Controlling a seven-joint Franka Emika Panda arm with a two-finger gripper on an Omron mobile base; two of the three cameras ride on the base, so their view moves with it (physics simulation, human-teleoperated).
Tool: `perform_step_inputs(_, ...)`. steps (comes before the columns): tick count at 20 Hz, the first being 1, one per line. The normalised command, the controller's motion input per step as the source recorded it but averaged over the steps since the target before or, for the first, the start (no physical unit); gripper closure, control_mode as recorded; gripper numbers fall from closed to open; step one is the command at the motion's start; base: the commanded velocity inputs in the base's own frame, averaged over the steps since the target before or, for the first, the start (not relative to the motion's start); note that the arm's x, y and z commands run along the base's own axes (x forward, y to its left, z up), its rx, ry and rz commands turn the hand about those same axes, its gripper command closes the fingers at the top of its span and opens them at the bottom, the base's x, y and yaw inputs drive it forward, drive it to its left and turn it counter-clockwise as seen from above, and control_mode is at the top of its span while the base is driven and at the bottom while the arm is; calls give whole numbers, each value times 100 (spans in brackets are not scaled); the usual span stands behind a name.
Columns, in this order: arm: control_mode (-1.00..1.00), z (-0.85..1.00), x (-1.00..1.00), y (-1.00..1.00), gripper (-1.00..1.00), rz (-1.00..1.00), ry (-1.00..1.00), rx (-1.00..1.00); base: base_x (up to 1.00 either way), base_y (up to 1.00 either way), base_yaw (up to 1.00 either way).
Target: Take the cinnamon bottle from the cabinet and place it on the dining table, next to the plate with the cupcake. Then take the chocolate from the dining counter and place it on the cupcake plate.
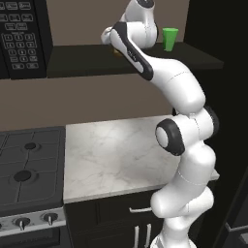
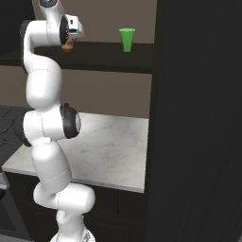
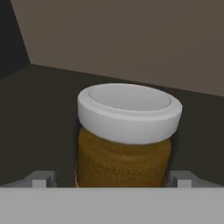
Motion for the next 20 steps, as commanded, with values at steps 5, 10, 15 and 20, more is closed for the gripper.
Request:
perform_step_inputs(5, -100, -11, 0, 0, 100, 0, -9, 0, 0, 0, 0)
perform_step_inputs(10, -100, -17, 0, 0, 100, 0, -7, 0, 0, 0, 0)
perform_step_inputs(15, -100, -20, -42, 2, 100, -2, -10, 0, 0, 0, 0)
perform_step_inputs(20, -100, -4, -95, 5, 100, -7, -7, 2, 0, 0, 0)
